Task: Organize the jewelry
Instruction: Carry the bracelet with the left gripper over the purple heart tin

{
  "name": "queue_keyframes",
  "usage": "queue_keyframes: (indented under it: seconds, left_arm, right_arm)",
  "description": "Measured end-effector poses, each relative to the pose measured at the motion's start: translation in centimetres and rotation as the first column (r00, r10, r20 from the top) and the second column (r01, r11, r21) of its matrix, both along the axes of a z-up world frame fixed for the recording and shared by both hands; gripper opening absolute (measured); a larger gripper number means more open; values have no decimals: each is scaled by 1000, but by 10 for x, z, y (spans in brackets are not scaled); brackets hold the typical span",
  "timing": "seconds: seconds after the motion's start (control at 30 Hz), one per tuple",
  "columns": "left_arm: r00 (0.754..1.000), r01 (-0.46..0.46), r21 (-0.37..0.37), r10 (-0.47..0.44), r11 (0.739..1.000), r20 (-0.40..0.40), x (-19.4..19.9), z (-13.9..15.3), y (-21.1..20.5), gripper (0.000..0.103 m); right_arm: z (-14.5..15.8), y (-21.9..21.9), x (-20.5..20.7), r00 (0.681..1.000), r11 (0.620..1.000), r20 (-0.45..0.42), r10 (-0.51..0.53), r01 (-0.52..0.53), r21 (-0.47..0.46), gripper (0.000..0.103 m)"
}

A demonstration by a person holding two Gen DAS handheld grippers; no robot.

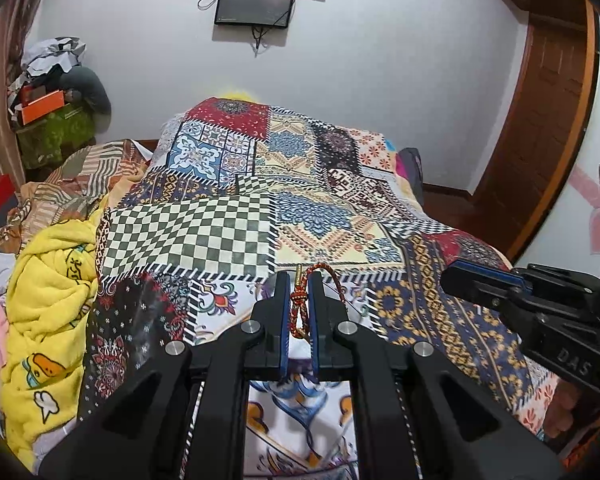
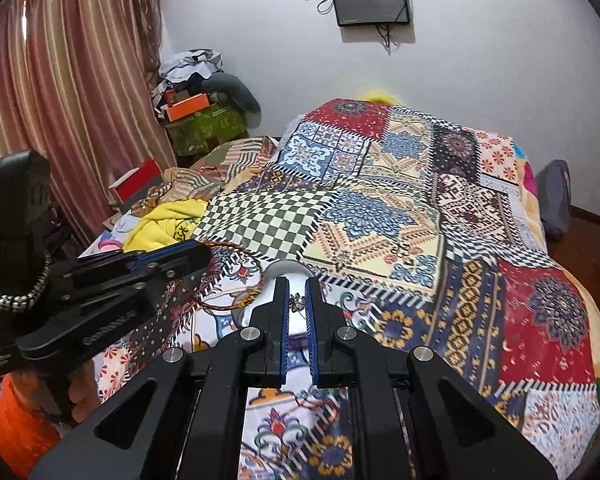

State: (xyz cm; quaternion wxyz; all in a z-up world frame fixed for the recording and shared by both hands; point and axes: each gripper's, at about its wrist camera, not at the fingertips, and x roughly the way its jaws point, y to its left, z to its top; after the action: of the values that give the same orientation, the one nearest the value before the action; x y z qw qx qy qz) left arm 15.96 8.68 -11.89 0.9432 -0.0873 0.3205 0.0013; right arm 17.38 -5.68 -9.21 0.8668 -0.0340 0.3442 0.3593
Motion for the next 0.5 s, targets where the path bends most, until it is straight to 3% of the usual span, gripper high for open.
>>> queue_keyframes:
  seconds: [0.5]
  left_arm:
    - [995, 14, -25, -16, 1000, -99, 45, -48, 10, 6]
  right_arm:
    - [-55, 33, 43, 989, 999, -145, 16, -23, -46, 7]
